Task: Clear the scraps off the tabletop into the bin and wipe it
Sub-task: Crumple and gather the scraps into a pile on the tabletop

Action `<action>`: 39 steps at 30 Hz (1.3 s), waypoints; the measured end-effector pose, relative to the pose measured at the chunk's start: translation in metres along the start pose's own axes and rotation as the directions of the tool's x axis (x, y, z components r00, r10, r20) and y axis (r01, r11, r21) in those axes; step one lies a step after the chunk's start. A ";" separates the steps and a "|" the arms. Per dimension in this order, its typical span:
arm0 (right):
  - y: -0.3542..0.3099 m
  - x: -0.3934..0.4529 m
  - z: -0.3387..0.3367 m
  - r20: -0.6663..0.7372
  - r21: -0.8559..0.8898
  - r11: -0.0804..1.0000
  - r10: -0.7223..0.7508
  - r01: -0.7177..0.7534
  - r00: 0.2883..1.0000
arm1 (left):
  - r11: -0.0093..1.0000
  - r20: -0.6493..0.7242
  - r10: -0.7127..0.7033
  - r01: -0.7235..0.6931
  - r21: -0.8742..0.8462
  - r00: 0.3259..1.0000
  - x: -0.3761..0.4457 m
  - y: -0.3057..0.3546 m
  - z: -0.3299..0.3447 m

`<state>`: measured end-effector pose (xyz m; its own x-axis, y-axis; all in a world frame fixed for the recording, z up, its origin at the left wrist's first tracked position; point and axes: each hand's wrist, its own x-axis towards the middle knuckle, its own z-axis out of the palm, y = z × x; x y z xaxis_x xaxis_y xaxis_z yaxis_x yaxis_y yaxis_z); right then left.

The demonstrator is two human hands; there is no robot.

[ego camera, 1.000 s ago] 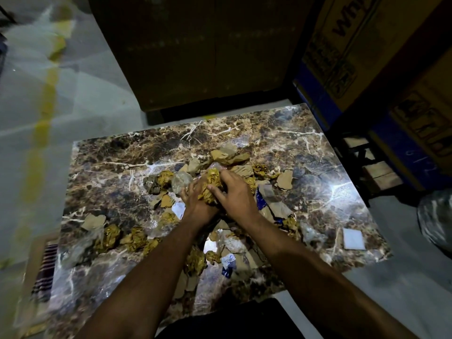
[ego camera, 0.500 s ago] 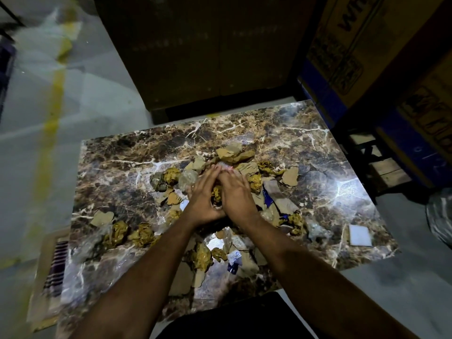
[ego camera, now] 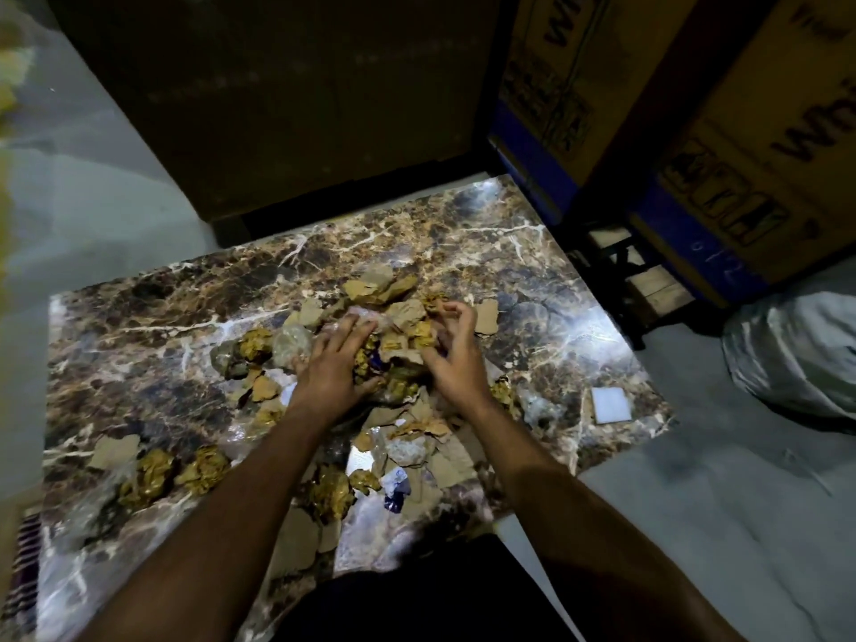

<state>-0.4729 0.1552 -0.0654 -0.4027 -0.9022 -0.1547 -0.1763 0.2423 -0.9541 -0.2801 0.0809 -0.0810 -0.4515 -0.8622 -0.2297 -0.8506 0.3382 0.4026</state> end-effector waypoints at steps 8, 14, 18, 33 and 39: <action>0.096 -0.053 -0.126 -0.568 -0.642 0.573 0.091 -0.509 0.818 | 0.999 -0.012 0.011 -0.011 0.031 1.000 0.007 0.010 0.006; 0.114 -0.062 -0.130 -0.454 -0.533 0.626 0.356 -0.569 0.817 | 0.999 -0.040 0.006 -0.005 0.032 0.999 0.005 0.010 0.009; 0.119 -0.062 -0.120 -0.362 -0.649 0.625 0.245 -0.432 0.899 | 0.999 -0.049 0.000 0.002 0.041 0.999 0.005 0.011 0.011; 0.070 -0.018 0.034 -0.334 -0.089 0.994 0.035 -0.069 0.942 | 0.999 -0.048 -0.030 0.027 -0.047 0.998 -0.001 0.012 0.013; 0.047 -0.007 0.052 -0.269 0.014 1.000 0.009 -0.005 0.963 | 0.998 -0.050 -0.049 0.048 -0.031 0.998 0.000 0.010 0.015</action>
<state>-0.4318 0.1550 -0.1227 -0.6309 -0.7708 -0.0887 -0.1613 0.2421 -0.9567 -0.2926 0.0900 -0.0898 -0.3953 -0.8955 -0.2047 -0.8624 0.2851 0.4182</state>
